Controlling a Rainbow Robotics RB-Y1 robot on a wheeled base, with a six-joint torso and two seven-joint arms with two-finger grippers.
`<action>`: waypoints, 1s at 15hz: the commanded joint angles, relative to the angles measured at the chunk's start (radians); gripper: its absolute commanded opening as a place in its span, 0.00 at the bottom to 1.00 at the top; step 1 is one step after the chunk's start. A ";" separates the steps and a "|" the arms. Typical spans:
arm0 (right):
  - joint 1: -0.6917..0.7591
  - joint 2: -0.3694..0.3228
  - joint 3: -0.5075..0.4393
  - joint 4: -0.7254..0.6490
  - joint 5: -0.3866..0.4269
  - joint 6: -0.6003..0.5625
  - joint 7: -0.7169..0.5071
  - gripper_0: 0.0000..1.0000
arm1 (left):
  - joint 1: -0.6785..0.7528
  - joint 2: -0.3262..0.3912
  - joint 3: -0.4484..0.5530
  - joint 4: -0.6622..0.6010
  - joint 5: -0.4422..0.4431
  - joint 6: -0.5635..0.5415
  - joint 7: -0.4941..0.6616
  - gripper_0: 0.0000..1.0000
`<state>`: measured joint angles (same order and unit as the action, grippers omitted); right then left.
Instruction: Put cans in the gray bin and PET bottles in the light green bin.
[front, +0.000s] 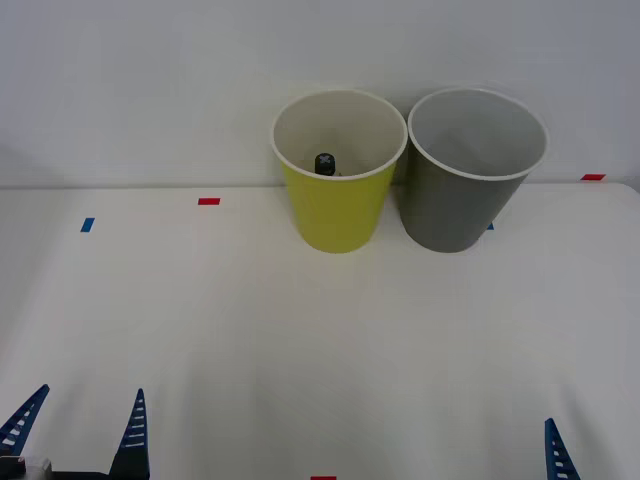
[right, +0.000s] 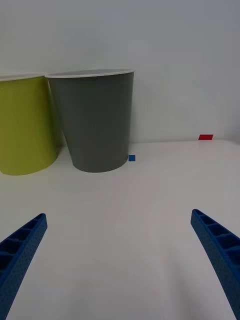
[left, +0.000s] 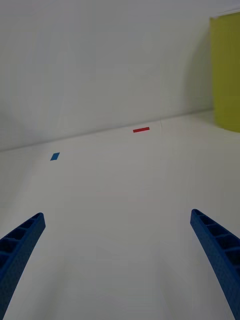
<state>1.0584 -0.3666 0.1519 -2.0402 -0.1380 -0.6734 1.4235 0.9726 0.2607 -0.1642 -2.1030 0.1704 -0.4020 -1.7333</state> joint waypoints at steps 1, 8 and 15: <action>0.000 0.000 0.000 0.000 0.000 0.000 0.000 1.00 | 0.000 0.000 0.000 0.000 0.000 0.000 0.000 1.00; 0.000 0.000 0.000 0.000 0.000 0.000 0.000 1.00 | 0.000 0.000 0.000 0.000 0.000 0.000 0.000 1.00; 0.000 0.000 0.000 0.000 0.000 0.000 0.000 1.00 | 0.000 0.000 0.000 0.000 0.000 0.000 0.000 1.00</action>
<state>1.0584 -0.3666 0.1519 -2.0402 -0.1380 -0.6734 1.4235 0.9726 0.2607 -0.1642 -2.1030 0.1704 -0.4020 -1.7333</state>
